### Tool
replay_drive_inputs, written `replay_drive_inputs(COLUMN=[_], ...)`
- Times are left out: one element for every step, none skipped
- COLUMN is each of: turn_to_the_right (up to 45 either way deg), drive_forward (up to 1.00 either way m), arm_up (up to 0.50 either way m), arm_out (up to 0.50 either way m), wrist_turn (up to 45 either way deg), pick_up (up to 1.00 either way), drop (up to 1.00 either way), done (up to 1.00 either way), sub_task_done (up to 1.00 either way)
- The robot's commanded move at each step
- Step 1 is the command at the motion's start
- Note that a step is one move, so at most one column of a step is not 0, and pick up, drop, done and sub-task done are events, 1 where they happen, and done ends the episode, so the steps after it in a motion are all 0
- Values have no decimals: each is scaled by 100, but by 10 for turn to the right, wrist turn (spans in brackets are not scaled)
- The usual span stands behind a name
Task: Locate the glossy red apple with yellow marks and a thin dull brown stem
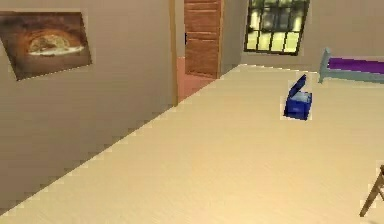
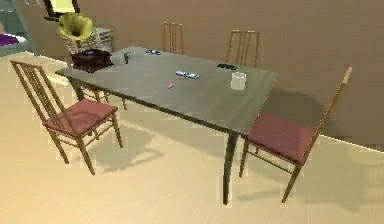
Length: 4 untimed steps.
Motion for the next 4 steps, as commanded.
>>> replay_drive_inputs(turn_to_the_right=[0,30,0,30], drive_forward=[10,0,100,0], arm_up=[0,0,0,0], arm_out=[0,0,0,0], wrist_turn=[0,0,0,0], pick_up=[0,0,0,0], drop=[0,0,0,0], done=[0,0,0,0], sub_task_done=[0,0,0,0])
